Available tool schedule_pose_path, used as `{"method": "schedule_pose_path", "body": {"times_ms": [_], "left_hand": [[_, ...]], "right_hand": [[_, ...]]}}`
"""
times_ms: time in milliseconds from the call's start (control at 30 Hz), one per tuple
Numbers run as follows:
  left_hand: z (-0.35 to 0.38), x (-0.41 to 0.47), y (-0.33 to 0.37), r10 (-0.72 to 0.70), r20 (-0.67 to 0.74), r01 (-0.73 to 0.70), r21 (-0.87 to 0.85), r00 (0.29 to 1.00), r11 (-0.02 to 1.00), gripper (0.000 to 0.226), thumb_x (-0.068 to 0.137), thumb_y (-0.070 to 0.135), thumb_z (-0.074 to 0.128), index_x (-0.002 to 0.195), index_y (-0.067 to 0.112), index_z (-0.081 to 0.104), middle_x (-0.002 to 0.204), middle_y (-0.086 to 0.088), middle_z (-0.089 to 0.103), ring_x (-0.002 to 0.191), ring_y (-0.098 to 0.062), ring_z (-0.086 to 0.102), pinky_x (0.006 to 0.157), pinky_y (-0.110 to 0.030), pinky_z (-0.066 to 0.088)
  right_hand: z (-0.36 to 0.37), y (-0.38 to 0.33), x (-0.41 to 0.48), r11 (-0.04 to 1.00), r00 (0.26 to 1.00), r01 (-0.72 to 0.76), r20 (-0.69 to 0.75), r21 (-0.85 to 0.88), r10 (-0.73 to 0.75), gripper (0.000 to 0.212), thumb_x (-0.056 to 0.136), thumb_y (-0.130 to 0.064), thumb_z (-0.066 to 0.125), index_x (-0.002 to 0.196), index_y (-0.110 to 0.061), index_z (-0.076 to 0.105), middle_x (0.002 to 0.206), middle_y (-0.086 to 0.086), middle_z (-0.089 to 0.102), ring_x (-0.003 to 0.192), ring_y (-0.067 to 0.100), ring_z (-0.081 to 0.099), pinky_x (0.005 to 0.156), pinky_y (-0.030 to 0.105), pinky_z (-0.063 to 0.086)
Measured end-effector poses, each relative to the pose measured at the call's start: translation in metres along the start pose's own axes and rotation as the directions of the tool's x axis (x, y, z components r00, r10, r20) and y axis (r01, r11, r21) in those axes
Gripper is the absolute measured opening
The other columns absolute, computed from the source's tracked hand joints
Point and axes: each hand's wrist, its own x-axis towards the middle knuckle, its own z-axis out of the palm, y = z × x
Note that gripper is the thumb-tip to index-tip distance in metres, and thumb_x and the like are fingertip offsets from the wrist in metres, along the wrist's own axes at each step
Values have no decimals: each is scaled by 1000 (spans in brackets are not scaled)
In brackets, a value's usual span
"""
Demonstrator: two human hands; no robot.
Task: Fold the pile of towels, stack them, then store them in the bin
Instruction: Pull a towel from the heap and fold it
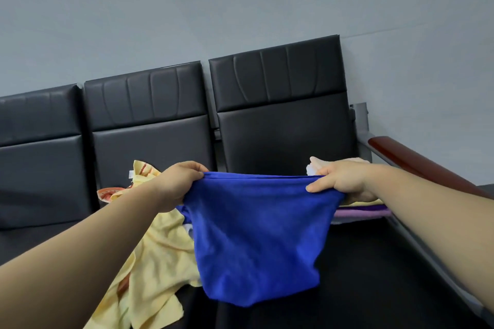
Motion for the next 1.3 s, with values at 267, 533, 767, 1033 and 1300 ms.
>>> {"method": "schedule_pose_path", "body": {"times_ms": [267, 533, 767, 1033, 1300], "left_hand": [[-12, -5, -5, -44, 270, 109, -231, 962, 967, 6, 97, 10, 62, 93, 13, 66, 92, -10, 70, 79, -23, 66, 67, -31, 54], [-12, 19, -30, -76, 65, 86, -173, 995, 981, 20, 102, 27, 61, 88, 12, 66, 89, -14, 61, 77, -26, 56, 71, -36, 48], [-16, 28, -40, 42, -137, -27, 115, 990, 993, 40, 94, 46, 69, 84, 9, 59, 56, 2, 31, 45, -14, 27, 42, -24, 21], [-22, 28, -50, -61, -25, 60, -20, 998, 998, 19, 99, 21, 67, 89, 4, 68, 61, -7, 60, 52, -12, 58, 43, -20, 36], [-16, 53, -48, -167, -86, 118, -407, 982, 906, 23, 104, 28, 58, 83, 18, 56, 69, -1, 50, 50, -8, 53, 39, -14, 33]], "right_hand": [[-4, 9, 7, 915, 998, -31, 59, 403, 8, 75, 90, -24, 80, 155, -37, 44, 117, -3, 77, 94, 20, 78, 84, 43, 63], [3, 16, 19, 927, 990, -130, 95, 352, 103, 22, 97, -12, 68, 117, -4, 68, 106, 15, 79, 86, 24, 79, 74, 34, 62], [-2, 23, 40, 974, 979, -168, -94, 150, 183, 18, 89, -24, 81, 104, -17, 76, 73, -1, 63, 66, 9, 48, 58, 23, 38], [-1, 18, 45, 789, 957, -242, 4, 564, 290, 20, 92, -15, 79, 109, -8, 71, 85, 9, 78, 60, 12, 74, 64, 21, 61], [12, 9, 73, 716, 989, 46, -132, 697, 65, 47, 96, -22, 74, 141, -29, 59, 138, -4, 64, 113, 23, 70, 99, 39, 51]]}}
